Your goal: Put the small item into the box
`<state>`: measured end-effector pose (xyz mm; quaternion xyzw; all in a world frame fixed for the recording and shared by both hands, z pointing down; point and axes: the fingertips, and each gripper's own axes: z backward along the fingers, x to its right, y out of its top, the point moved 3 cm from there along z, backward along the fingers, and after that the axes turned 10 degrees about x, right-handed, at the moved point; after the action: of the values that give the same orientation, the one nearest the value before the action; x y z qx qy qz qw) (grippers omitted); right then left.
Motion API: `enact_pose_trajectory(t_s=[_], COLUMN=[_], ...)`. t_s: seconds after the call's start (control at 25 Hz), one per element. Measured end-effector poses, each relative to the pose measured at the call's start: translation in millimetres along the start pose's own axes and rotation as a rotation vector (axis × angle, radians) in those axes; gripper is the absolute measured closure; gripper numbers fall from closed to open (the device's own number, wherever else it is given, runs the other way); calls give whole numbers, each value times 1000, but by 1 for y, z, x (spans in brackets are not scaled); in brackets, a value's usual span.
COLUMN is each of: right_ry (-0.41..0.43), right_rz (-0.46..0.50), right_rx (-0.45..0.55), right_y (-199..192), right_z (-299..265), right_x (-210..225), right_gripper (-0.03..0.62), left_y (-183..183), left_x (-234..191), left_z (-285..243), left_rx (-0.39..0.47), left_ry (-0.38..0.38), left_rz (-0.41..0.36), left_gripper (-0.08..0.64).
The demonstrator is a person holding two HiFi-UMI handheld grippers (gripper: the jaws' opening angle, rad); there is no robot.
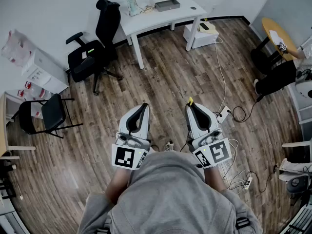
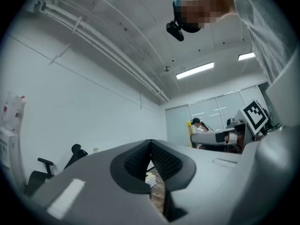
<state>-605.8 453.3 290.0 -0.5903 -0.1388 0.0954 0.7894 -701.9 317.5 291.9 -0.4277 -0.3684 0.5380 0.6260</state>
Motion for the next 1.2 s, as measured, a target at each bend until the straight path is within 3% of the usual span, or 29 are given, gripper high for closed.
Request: enact_pose_trajectory(t_s=[0.88, 1.2], right_ry=[24, -29], right_rz=[-40, -20], right_rx=[-14, -10], right_y=[1, 5], right_z=[20, 37], right_x=[12, 23], right_gripper=[543, 541], left_y=[-6, -14], left_x=[29, 48], left_z=[5, -9], left_rx=[-56, -55], left_ry=[20, -55], left_rz=[-23, 6], left_gripper=[557, 557])
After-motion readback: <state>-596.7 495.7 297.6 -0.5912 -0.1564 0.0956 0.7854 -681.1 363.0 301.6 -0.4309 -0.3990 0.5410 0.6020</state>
